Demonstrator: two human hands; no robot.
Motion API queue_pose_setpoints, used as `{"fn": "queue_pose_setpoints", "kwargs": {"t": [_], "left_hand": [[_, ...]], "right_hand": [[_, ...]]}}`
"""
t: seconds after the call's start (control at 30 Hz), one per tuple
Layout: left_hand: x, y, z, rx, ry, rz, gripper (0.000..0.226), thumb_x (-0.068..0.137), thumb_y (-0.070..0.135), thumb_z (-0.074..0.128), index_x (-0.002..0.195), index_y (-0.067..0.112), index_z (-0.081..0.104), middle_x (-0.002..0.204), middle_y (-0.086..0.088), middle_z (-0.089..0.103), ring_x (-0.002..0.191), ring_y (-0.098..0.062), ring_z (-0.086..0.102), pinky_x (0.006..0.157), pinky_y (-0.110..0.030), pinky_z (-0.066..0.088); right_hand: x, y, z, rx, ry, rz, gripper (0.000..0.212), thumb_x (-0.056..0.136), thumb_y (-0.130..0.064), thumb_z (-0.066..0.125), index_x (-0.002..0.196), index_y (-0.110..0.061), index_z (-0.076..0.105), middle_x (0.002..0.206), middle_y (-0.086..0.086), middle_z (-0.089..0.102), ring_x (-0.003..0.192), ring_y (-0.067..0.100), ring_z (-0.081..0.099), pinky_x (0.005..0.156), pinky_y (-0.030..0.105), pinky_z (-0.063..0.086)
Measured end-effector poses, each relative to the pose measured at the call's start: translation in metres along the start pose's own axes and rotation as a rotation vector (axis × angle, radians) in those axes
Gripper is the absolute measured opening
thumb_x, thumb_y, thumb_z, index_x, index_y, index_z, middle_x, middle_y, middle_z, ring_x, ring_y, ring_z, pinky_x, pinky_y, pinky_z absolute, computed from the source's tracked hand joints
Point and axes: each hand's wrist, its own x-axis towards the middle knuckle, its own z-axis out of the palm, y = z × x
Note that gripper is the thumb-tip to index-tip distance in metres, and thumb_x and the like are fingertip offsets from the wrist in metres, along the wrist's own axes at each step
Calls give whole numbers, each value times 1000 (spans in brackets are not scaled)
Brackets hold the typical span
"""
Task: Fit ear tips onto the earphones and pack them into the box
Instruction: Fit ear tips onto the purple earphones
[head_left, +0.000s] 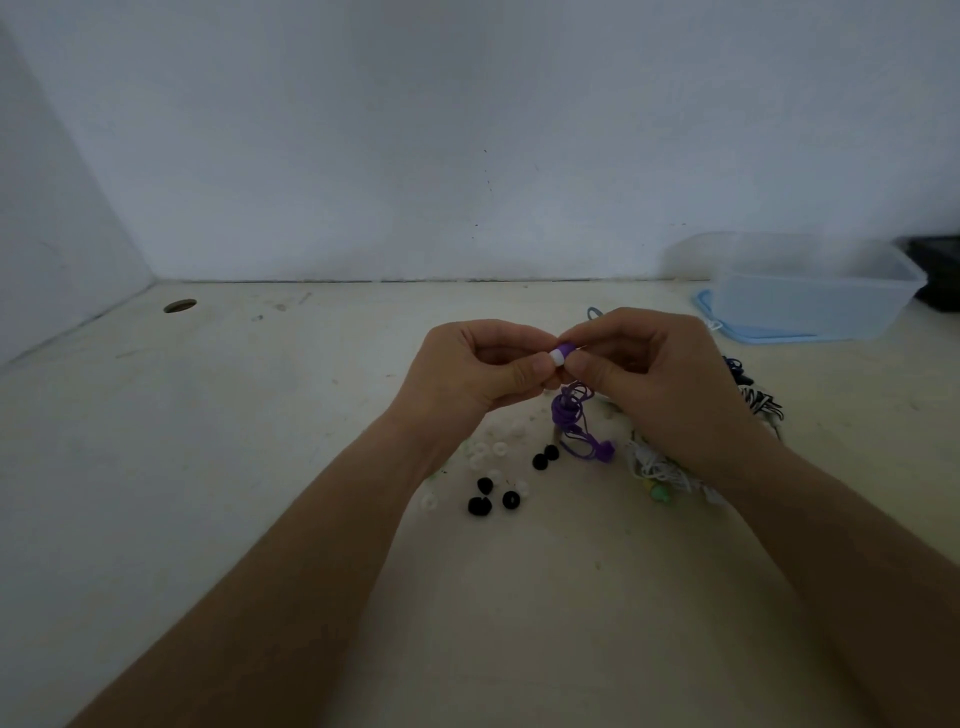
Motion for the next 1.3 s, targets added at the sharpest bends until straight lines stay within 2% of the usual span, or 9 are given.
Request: {"fn": "queue_pose_setpoints", "kwargs": {"t": [0.17, 0.33, 0.77, 0.93, 1.07, 1.3], "left_hand": [[0, 1, 0, -17, -1, -7, 15, 81, 2, 72, 95, 6, 74, 82, -9, 77, 76, -17, 74, 71, -21, 57], [0, 1, 1, -9, 1, 4, 14, 82, 1, 72, 95, 4, 73, 82, -9, 77, 76, -17, 74, 70, -20, 56], [1, -2, 1, 67, 12, 27, 16, 83, 0, 73, 99, 1, 74, 85, -14, 76, 78, -21, 75, 72, -25, 58], [0, 0, -4, 34, -38, -17, 14, 81, 4, 73, 95, 5, 75, 84, -11, 76, 80, -19, 74, 74, -23, 58], [1, 0, -5, 50, -39, -23, 15, 80, 4, 74, 95, 3, 75, 82, -10, 76, 78, -17, 74, 71, -21, 57], [1, -1, -3, 82, -27, 35, 12, 83, 2, 72, 95, 1, 74, 79, -10, 76, 74, -17, 73, 70, -21, 57]], "right_hand": [[0, -1, -2, 108, -23, 64, 15, 88, -3, 70, 99, -11, 74, 81, -1, 78, 79, 10, 75, 73, 17, 56], [-1, -4, -3, 131, -25, 72, 13, 87, -2, 71, 97, -9, 74, 78, 0, 78, 76, 10, 75, 71, 16, 55], [-1, -8, -1, -41, 22, 38, 11, 80, -10, 78, 88, -16, 74, 70, -11, 75, 67, 2, 72, 65, 11, 53], [-1, -9, -3, -42, -38, 13, 17, 82, -5, 76, 87, -21, 72, 73, -9, 76, 70, 3, 73, 67, 12, 53], [1, -7, -5, -28, -73, 15, 14, 82, -4, 75, 91, -14, 75, 74, -8, 76, 71, 3, 73, 67, 11, 52], [2, -4, -6, -24, -73, 26, 15, 83, -2, 75, 94, -13, 75, 77, -6, 77, 73, 5, 73, 69, 13, 54]]}}
